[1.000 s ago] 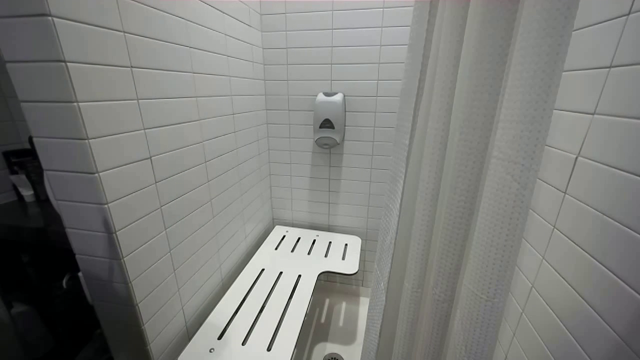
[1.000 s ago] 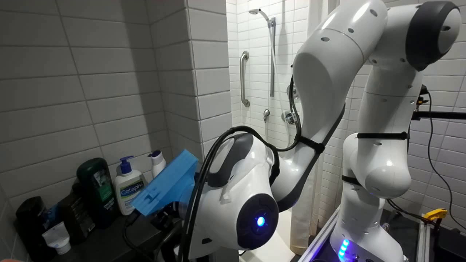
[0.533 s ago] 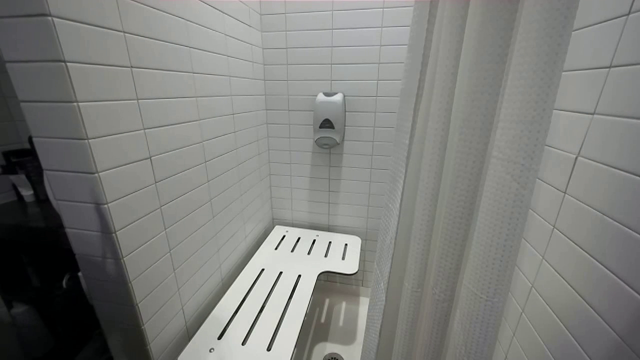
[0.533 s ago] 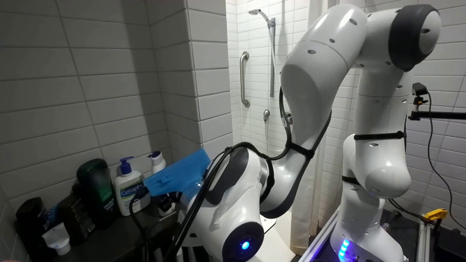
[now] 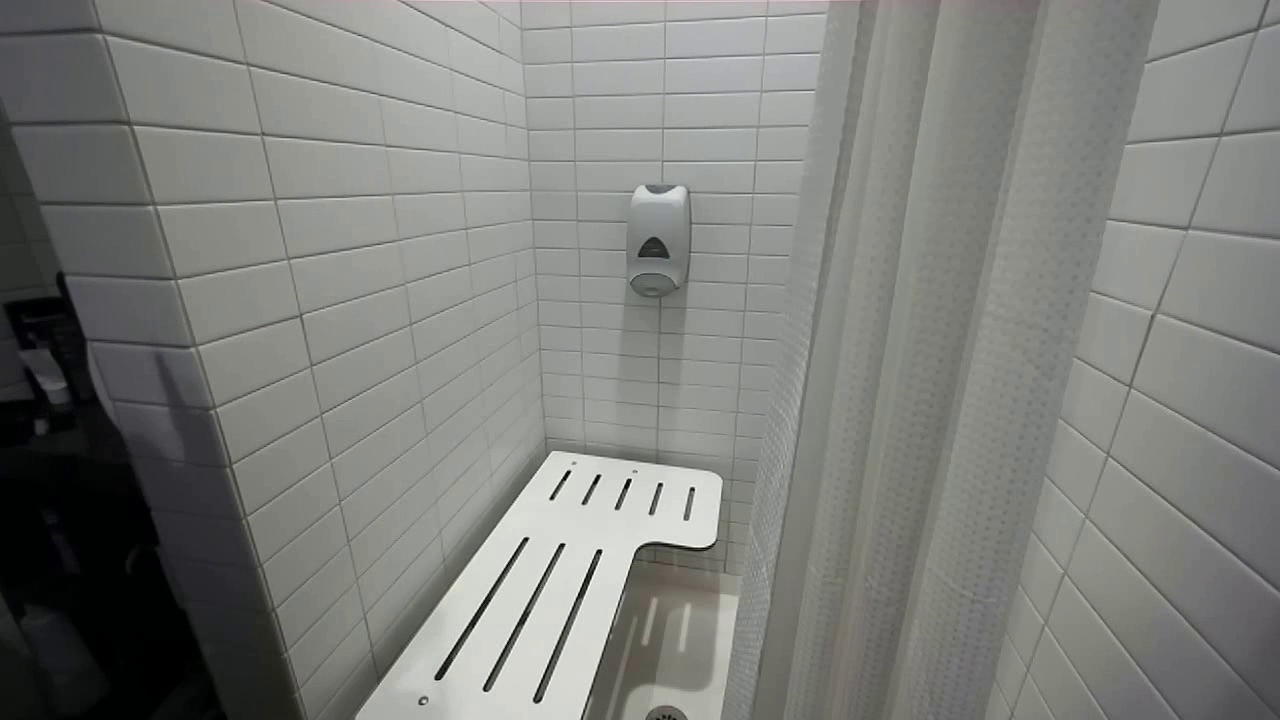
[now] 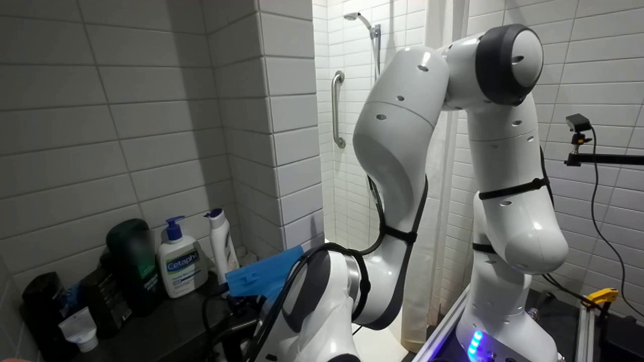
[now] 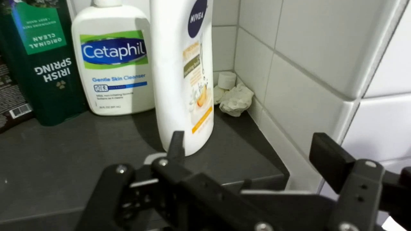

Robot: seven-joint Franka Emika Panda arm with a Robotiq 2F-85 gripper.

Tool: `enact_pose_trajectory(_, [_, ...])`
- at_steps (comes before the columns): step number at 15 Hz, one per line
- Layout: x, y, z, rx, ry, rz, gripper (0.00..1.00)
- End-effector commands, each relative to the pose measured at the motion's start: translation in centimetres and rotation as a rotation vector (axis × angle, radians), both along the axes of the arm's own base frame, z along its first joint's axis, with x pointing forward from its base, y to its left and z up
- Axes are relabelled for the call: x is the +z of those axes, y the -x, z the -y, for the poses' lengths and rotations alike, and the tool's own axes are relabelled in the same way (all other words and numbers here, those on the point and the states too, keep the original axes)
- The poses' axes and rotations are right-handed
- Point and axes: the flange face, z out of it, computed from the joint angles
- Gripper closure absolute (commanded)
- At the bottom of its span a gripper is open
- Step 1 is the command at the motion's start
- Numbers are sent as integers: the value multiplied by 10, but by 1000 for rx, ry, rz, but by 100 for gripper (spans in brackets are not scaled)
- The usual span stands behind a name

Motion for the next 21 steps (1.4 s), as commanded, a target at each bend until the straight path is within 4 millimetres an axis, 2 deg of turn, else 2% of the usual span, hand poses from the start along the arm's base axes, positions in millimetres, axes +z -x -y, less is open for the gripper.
enact_pose_trajectory(1, [-2,2,-1,-1,-7,5,0])
enact_pose_trajectory(12, [-1,5,-2,0,-16,14,0])
enact_pose_trajectory(21, [-2,11,-27,35,51,41,0])
